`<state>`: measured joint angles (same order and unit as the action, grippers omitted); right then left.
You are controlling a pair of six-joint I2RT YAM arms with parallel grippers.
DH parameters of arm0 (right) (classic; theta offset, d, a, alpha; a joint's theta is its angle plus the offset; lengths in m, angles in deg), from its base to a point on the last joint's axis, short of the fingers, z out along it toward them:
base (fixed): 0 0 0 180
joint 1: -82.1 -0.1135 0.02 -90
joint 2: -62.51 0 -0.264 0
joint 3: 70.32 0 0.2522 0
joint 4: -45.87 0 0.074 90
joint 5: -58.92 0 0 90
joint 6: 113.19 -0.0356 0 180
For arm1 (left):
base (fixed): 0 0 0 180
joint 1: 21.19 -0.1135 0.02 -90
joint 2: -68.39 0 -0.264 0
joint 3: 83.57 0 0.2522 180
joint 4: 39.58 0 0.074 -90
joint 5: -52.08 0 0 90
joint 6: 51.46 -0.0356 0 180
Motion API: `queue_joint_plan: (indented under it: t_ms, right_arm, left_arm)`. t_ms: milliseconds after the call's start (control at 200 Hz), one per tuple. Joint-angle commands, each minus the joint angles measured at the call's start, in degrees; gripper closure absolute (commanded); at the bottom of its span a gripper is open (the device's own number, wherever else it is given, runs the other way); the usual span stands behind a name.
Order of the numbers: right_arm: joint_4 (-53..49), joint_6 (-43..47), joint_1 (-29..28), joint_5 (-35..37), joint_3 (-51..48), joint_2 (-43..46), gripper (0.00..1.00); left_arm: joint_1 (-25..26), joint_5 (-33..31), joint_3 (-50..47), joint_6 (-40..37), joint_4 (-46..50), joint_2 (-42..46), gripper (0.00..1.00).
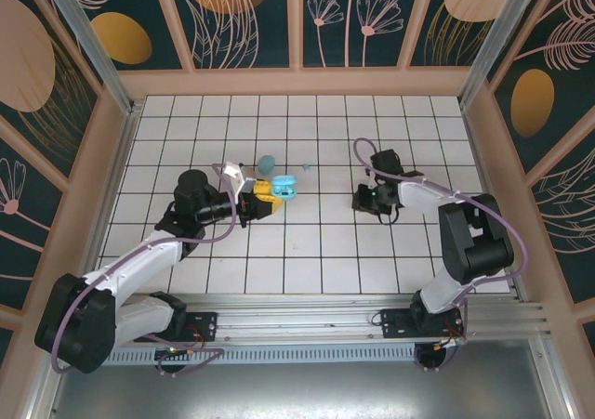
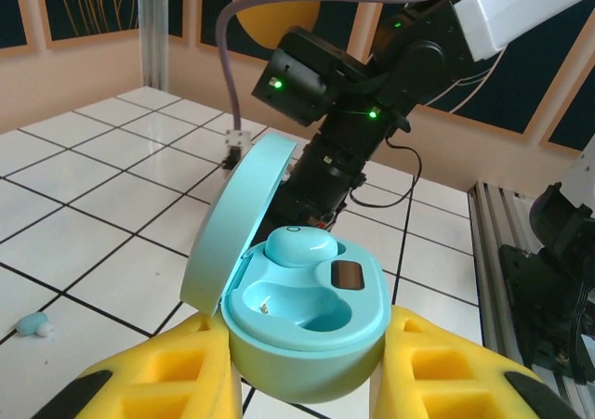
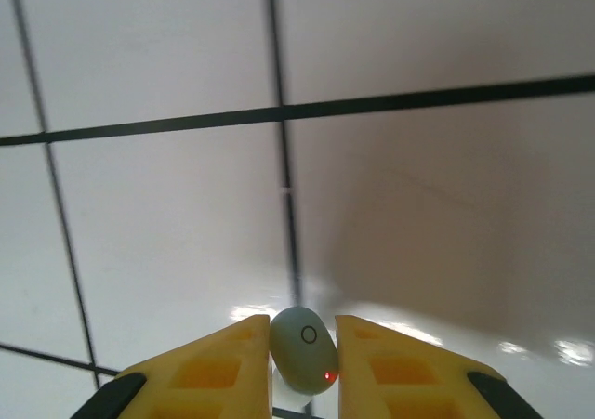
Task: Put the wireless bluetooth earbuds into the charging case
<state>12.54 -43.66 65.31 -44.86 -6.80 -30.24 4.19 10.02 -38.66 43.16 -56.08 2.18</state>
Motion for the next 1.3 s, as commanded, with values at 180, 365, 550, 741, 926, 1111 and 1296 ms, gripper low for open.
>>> queue_joint_plan:
  t_ms: [180, 365, 550, 741, 926, 1111, 1296]
  right_arm:
    - [6.4, -6.9, 1.6, -1.3, -4.7, 0.1, 0.72]
    - [5.9, -7.3, 2.4, -2.0, -6.1, 5.0, 0.6]
    - [3.6, -0.9, 7.1, -6.6, -7.0, 9.9, 0.58]
    - [0.9, 10.3, 9.5, -10.2, -6.3, 8.2, 0.65]
    - [1.4, 16.7, 9.1, -14.2, -5.8, 4.8, 0.67]
    - [1.5, 18.0, 7.9, -13.6, -4.7, 2.5, 0.68]
    - [2.6, 17.4, 6.7, -13.0, -3.4, 0.5, 0.68]
  left_arm:
    - [-0.3, 1.4, 1.5, -0.7, -2.7, -1.2, 1.0]
    - [-0.3, 1.0, 1.1, -1.2, -1.7, -0.6, 1.0]
    - [-0.3, 1.0, 1.0, -1.2, -2.0, -0.6, 1.0]
    - [-0.3, 1.4, 1.2, -0.9, -2.7, -1.2, 1.0]
    - [-0.4, 1.5, 1.3, -0.8, -2.6, -1.2, 1.0]
    - [-0.4, 1.4, 1.4, -0.9, -2.3, -1.0, 1.0]
    - [-0.4, 1.3, 1.4, -0.9, -2.3, -1.0, 1.0]
